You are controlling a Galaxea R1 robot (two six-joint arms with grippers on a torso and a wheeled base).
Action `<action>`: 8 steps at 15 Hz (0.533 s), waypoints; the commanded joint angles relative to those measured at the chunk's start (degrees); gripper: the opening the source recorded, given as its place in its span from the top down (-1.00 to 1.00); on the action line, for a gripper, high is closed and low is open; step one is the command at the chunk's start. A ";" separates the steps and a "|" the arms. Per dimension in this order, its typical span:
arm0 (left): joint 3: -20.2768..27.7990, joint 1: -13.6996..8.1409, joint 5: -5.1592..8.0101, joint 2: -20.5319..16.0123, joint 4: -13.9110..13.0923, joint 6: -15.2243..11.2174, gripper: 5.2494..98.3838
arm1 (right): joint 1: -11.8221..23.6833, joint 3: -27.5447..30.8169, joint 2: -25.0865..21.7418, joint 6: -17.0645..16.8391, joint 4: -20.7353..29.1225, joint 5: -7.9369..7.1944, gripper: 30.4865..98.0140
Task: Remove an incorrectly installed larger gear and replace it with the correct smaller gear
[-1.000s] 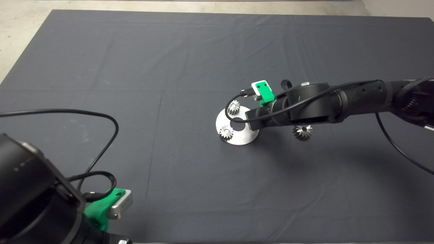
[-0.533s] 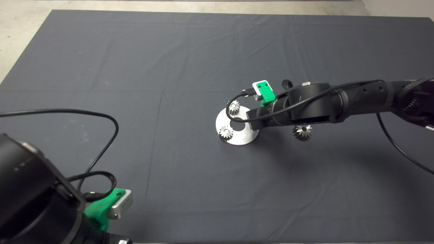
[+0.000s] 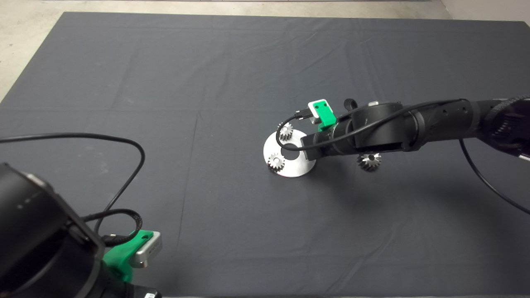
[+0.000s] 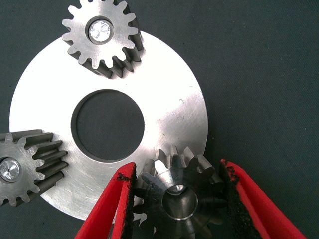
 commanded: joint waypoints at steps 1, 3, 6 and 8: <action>0.99 -0.56 0.15 0.05 -0.85 -0.55 -1.00 | 1.04 0.72 0.07 0.31 -1.57 -0.92 0.71; 0.99 -0.55 0.15 0.05 -0.87 -0.55 -1.00 | 0.78 0.72 0.24 0.31 -1.58 -0.93 0.71; 0.99 -0.48 0.15 0.05 -0.86 -0.55 -1.00 | 0.05 0.63 0.24 0.03 -1.66 -0.84 0.71; 0.99 -0.56 0.15 0.05 -0.89 -0.55 -1.00 | -0.37 0.40 0.15 -0.04 -1.66 -0.84 0.71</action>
